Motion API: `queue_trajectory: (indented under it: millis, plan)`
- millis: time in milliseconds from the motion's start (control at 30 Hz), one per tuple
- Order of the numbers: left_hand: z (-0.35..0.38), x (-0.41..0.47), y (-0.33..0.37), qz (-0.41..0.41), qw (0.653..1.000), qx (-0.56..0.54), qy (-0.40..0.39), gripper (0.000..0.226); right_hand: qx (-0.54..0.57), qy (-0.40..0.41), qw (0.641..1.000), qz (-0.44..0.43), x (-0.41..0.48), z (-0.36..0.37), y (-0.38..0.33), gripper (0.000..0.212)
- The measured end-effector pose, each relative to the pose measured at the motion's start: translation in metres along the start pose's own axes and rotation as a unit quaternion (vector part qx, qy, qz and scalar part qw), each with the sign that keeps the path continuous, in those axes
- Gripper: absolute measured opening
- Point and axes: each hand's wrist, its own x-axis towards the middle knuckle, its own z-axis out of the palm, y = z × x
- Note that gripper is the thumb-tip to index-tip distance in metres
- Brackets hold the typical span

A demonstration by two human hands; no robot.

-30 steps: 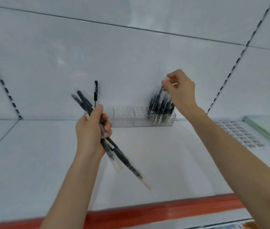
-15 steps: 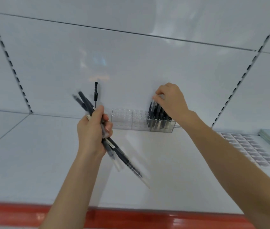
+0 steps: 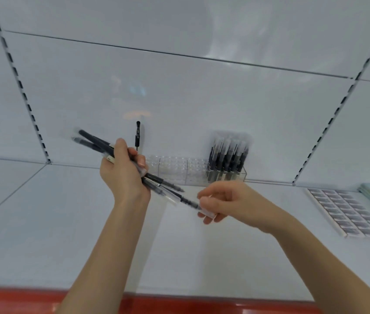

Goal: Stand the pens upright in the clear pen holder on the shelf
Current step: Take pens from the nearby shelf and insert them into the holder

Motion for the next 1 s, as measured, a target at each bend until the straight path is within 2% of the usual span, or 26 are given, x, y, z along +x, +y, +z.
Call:
queue_trajectory:
  millis: [233, 300, 400, 500, 600, 700, 800, 867, 1000]
  plan:
    - [-0.004, 0.008, -0.001, 0.016, 0.999, 0.032, 0.0, 0.028, 0.103, 0.103, 0.989, -0.013, 0.008, -0.005, 0.006, 0.006]
    - [-0.008, 0.011, -0.001, 0.007, 0.998, 0.057, -0.008, 0.027, 0.167, 0.159, 0.973, -0.02, 0.014, -0.013, 0.006, 0.007]
    - [-0.012, 0.014, -0.005, -0.031, 0.993, 0.105, -0.041, 0.027, 0.243, 0.277, 0.928, -0.053, 0.029, -0.031, 0.003, 0.01]
    - [-0.016, 0.012, -0.01, -0.07, 0.984, 0.143, -0.082, 0.026, 0.141, 0.384, 0.908, -0.097, 0.049, -0.05, -0.003, 0.006]
    - [-0.018, 0.012, -0.011, -0.088, 0.978, 0.154, -0.108, 0.024, 0.033, 0.427, 0.892, -0.145, 0.07, -0.063, -0.012, 0.003]
    - [-0.02, 0.014, -0.01, -0.094, 0.976, 0.156, -0.116, 0.02, -0.123, 0.422, 0.88, -0.181, 0.088, -0.069, -0.02, 0.019]
    - [-0.02, 0.014, -0.009, -0.096, 0.974, 0.158, -0.128, 0.022, -0.247, 0.385, 0.868, -0.193, 0.103, -0.07, -0.026, 0.025]
    - [-0.021, 0.014, -0.008, -0.096, 0.974, 0.158, -0.132, 0.023, -0.284, 0.361, 0.87, -0.179, 0.112, -0.071, -0.027, 0.028]
    - [-0.02, 0.012, -0.007, -0.096, 0.973, 0.161, -0.133, 0.024, -0.285, 0.342, 0.883, -0.147, 0.123, -0.072, -0.025, 0.024]
